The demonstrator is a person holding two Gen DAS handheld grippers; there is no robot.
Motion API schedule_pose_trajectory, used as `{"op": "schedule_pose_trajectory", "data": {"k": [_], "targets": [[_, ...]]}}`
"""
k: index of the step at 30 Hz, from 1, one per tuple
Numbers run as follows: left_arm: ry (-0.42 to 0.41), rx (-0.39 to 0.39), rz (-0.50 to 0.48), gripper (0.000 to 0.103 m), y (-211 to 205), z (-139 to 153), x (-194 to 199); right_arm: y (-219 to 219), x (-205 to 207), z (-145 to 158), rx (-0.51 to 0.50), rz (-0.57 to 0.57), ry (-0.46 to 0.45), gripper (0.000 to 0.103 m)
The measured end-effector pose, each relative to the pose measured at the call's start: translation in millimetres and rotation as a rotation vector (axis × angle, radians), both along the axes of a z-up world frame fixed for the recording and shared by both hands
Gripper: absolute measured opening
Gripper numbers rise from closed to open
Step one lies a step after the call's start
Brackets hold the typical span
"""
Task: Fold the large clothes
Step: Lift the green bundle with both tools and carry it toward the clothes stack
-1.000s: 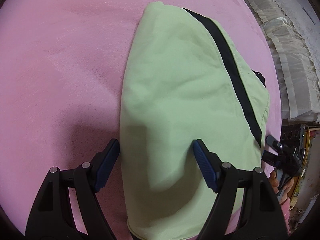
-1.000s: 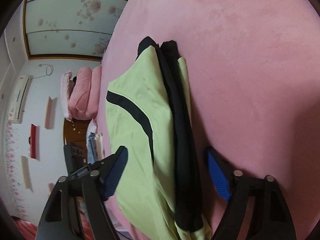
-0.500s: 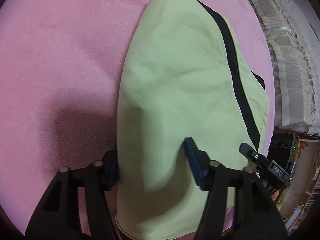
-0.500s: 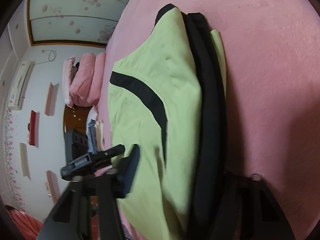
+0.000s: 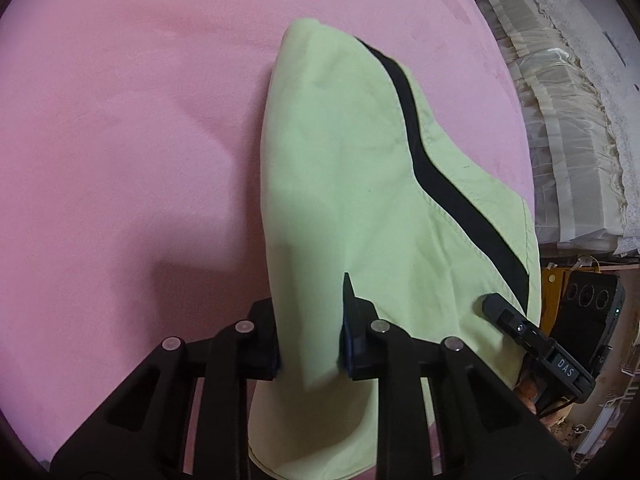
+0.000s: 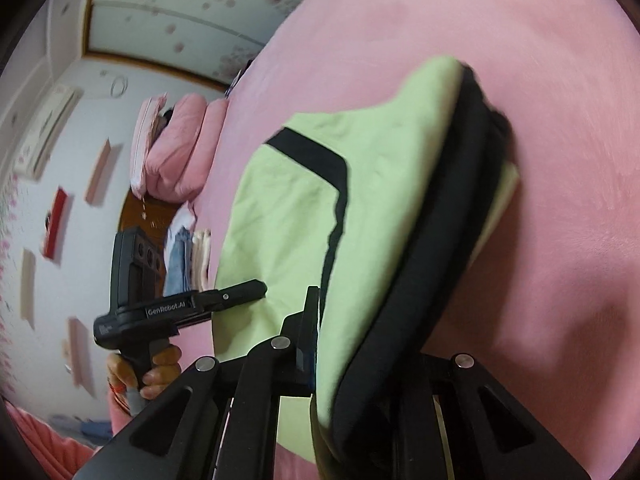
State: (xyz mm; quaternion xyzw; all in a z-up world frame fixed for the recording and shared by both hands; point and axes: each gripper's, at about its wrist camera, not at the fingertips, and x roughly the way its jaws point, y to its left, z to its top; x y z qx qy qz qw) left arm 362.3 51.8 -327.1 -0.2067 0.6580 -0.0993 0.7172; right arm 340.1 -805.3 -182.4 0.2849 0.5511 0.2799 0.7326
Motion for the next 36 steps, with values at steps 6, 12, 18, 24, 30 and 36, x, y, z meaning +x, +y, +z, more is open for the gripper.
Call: {"op": "schedule_pose_trajectory", "data": {"k": [6, 12, 18, 24, 30, 36], "targets": [[-0.005, 0.000, 0.044, 0.019, 76, 41, -37, 62, -23, 39, -0.017, 0.083, -0.017, 0.012], [-0.087, 0.056, 0.136, 0.019, 181, 85, -81, 172, -44, 69, 0.032, 0.163, -0.014, 0.012], [-0.156, 0.111, 0.249, 0.019, 310, 122, -115, 314, -69, 91, 0.042, 0.277, -0.097, 0.012], [-0.192, 0.171, 0.326, 0.019, 437, 144, -134, 470, -90, 99, 0.083, 0.341, -0.138, 0.012], [-0.241, 0.243, 0.377, 0.019, 511, 164, -150, 607, -118, 108, 0.114, 0.403, -0.161, 0.012], [-0.250, 0.264, 0.426, 0.019, 579, 179, -150, 735, -141, 123, 0.105, 0.466, -0.181, 0.012]]}}
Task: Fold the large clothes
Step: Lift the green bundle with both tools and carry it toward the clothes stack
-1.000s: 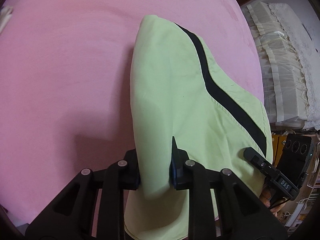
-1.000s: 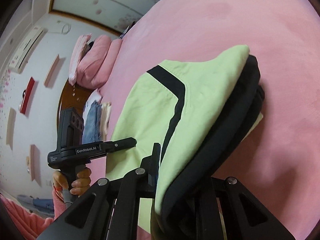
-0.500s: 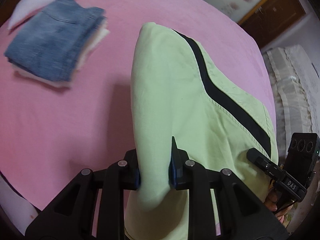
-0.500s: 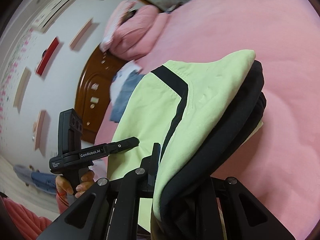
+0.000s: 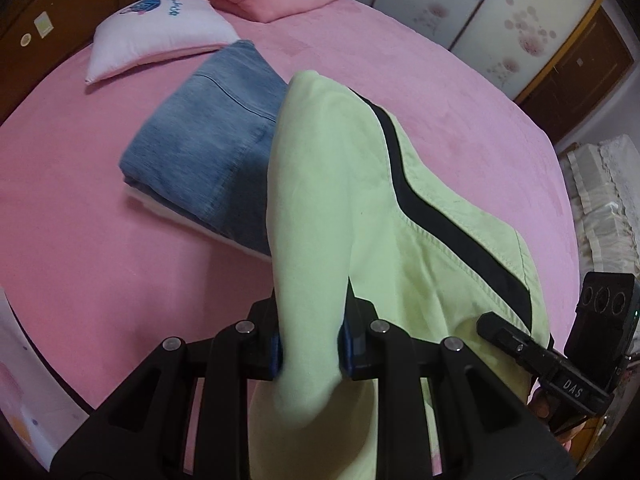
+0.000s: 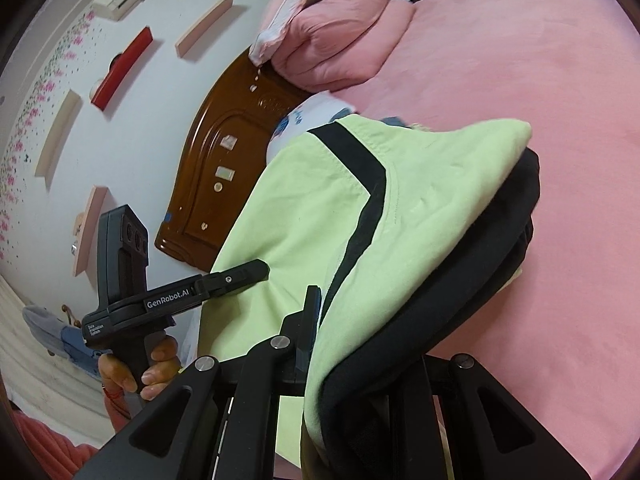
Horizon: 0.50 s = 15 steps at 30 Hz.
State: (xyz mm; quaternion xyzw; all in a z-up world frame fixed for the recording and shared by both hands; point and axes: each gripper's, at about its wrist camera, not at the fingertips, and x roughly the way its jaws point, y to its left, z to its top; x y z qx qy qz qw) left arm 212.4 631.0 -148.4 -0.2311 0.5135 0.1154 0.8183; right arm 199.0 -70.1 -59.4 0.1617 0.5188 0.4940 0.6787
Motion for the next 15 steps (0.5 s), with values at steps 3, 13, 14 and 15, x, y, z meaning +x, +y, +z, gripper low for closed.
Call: {"op": "schedule_pose_trajectory", "data": {"k": [3, 13, 14, 15], "targets": [[0.001, 0.013, 0.004, 0.019, 32, 8, 7, 43, -4, 9, -0.016, 0.030, -0.051, 0.012], [-0.030, 0.133, 0.010, 0.019, 107, 60, 71, 169, 23, 41, 0.015, 0.033, -0.096, 0.012], [-0.044, 0.156, 0.009, 0.019, 119, 65, 82, 184, 28, 43, 0.027, 0.029, -0.105, 0.012], [-0.052, 0.168, 0.010, 0.019, 128, 66, 90, 194, 38, 45, 0.037, 0.021, -0.110, 0.012]]}}
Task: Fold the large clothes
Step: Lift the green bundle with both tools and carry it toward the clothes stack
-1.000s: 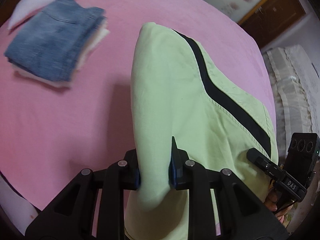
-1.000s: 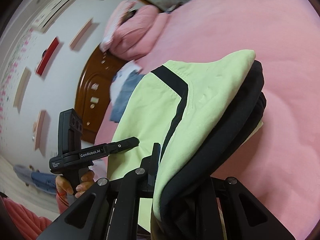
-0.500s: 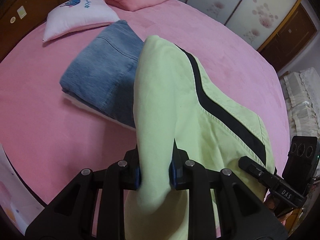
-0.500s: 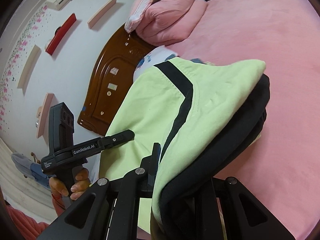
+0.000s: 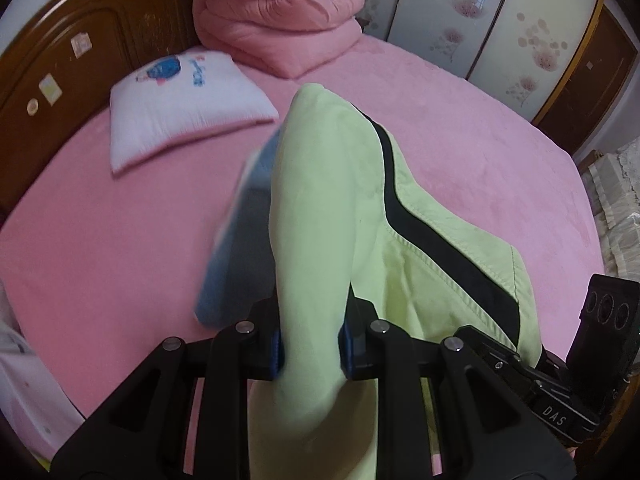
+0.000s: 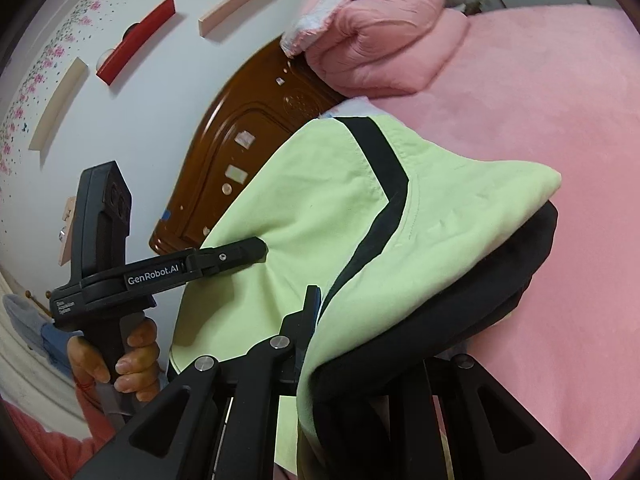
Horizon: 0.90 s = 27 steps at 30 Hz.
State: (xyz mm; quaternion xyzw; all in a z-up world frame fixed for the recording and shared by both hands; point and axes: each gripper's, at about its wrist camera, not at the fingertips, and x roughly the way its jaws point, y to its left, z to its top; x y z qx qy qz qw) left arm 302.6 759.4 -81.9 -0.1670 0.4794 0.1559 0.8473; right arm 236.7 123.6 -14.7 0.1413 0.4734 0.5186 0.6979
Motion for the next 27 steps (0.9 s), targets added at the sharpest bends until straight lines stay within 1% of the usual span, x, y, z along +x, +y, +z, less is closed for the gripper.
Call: {"op": "schedule_pose_trajectory", "data": {"k": [1, 2, 3, 4, 5, 7, 8, 9, 10, 11, 13, 14, 15, 17, 18, 19, 21, 23, 24, 25, 27], "targets": [[-0.007, 0.010, 0.000, 0.019, 10, -2, 8, 17, 5, -1, 0.019, -0.009, -0.008, 0.012], [-0.015, 0.021, -0.001, 0.019, 20, -7, 18, 23, 9, -6, 0.042, -0.019, -0.003, 0.012], [-0.020, 0.027, -0.002, 0.019, 33, -18, 29, 11, 15, -10, 0.063, -0.029, 0.017, 0.012], [-0.016, 0.025, -0.010, 0.020, 45, -35, 39, 20, 25, -26, 0.091, -0.048, 0.057, 0.012], [-0.006, 0.015, -0.023, 0.020, 56, -55, 49, 0, 39, -41, 0.097, -0.069, 0.084, 0.013], [0.033, 0.004, -0.061, 0.020, 68, -100, 63, 9, 46, -78, 0.050, -0.101, 0.110, 0.013], [0.073, 0.023, -0.080, 0.024, 75, -127, 70, 0, 53, -94, 0.010, -0.106, 0.103, 0.013], [0.069, 0.059, -0.108, 0.027, 77, -147, 73, 11, 49, -115, -0.067, -0.102, 0.086, 0.013], [0.048, 0.095, -0.131, 0.030, 78, -155, 73, 15, 46, -129, -0.097, -0.095, 0.076, 0.013], [0.031, 0.113, -0.150, 0.031, 81, -157, 72, 15, 41, -143, -0.116, -0.099, 0.077, 0.013], [-0.012, 0.058, -0.153, 0.032, 90, -157, 68, 11, 39, -158, -0.139, -0.125, 0.097, 0.012], [-0.028, 0.028, -0.157, 0.034, 96, -159, 67, 5, 40, -165, -0.139, -0.149, 0.118, 0.012], [-0.037, 0.024, -0.167, 0.035, 98, -161, 68, 1, 43, -172, -0.132, -0.163, 0.155, 0.013], [-0.047, 0.052, -0.190, 0.036, 96, -164, 66, -8, 43, -183, -0.079, -0.173, 0.247, 0.013], [-0.050, 0.065, -0.196, 0.036, 96, -164, 67, -10, 41, -184, -0.070, -0.178, 0.274, 0.013], [-0.055, 0.070, -0.196, 0.036, 96, -165, 67, -8, 41, -184, -0.075, -0.179, 0.277, 0.013], [-0.063, 0.070, -0.198, 0.037, 90, -167, 62, 0, 37, -178, -0.109, -0.168, 0.235, 0.013], [-0.076, 0.064, -0.202, 0.037, 92, -169, 60, 11, 33, -164, -0.135, -0.162, 0.143, 0.013], [-0.082, 0.053, -0.205, 0.037, 88, -167, 56, 10, 29, -159, -0.136, -0.169, 0.113, 0.013], [-0.095, 0.029, -0.211, 0.038, 94, -169, 58, 10, 28, -151, -0.129, -0.182, 0.079, 0.013], [-0.125, -0.018, -0.217, 0.039, 104, -173, 57, 15, 28, -146, -0.118, -0.192, 0.101, 0.013]]}}
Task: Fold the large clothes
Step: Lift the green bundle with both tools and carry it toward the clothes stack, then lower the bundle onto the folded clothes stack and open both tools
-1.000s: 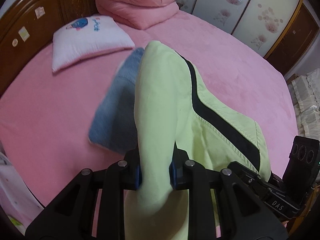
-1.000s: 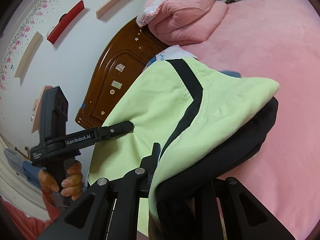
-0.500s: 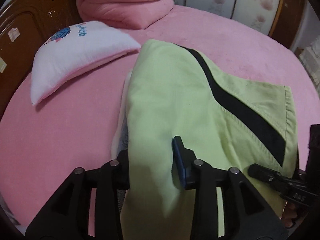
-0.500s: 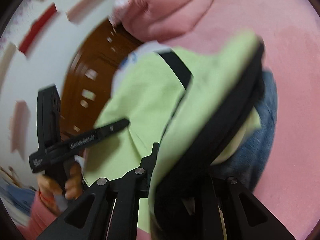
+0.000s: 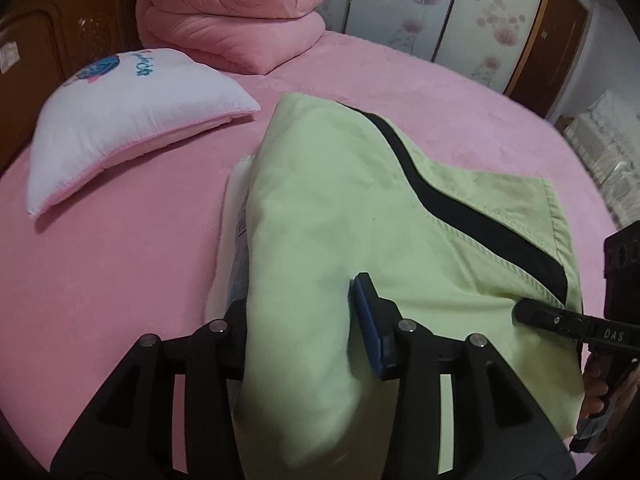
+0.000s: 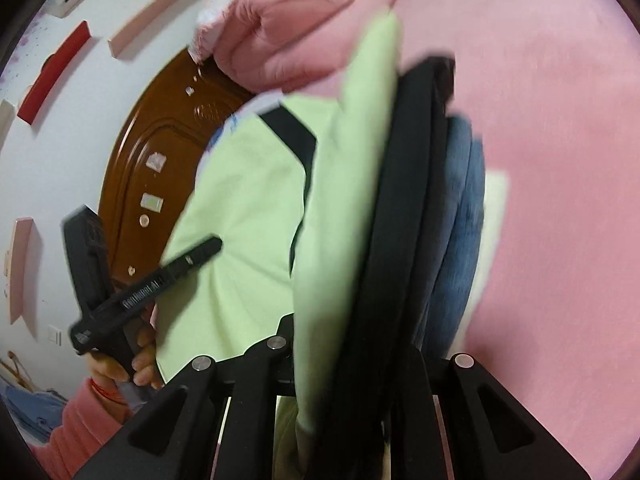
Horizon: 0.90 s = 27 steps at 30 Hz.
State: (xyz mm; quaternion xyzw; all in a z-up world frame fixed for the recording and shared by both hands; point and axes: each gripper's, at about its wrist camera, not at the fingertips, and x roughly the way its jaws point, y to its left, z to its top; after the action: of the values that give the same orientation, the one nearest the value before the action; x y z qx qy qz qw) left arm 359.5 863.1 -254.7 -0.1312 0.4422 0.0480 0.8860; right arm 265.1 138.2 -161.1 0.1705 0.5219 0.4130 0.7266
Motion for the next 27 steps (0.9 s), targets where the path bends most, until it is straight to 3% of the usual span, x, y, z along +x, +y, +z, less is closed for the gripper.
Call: {"op": "schedule_pose_trajectory", "data": {"k": [2, 5, 7, 9, 13, 16, 19, 22, 25, 27], "targets": [[-0.008, -0.030, 0.000, 0.039, 7, -3, -1, 6, 0, 1, -0.004, 0.003, 0.021, 0.013], [-0.017, 0.007, -0.011, 0.040, 2, -1, -8, 2, 3, 12, -0.047, 0.028, -0.002, 0.015], [-0.013, 0.042, -0.014, 0.040, -6, 0, -10, 11, 34, 23, -0.019, -0.001, 0.025, 0.020], [-0.003, 0.023, -0.001, 0.040, -7, 2, -10, 9, 56, 28, -0.016, -0.021, 0.063, 0.023], [0.009, 0.038, -0.014, 0.046, -13, 6, -17, -1, 72, 31, -0.047, -0.031, 0.060, 0.023], [-0.007, 0.059, -0.074, 0.047, -18, 5, -25, 2, 87, 15, -0.019, -0.081, 0.138, 0.023], [-0.011, 0.020, -0.062, 0.051, -14, 2, -28, -34, 82, -12, 0.006, -0.158, 0.181, 0.023], [-0.004, 0.036, -0.047, 0.051, -15, 3, -29, -36, 68, -4, -0.067, -0.208, 0.102, 0.023], [0.005, 0.042, -0.021, 0.052, -16, 3, -31, -43, 49, 24, -0.115, -0.224, -0.013, 0.023], [0.007, 0.035, -0.009, 0.053, -16, 3, -32, -42, 32, 51, -0.138, -0.220, -0.139, 0.023]]}}
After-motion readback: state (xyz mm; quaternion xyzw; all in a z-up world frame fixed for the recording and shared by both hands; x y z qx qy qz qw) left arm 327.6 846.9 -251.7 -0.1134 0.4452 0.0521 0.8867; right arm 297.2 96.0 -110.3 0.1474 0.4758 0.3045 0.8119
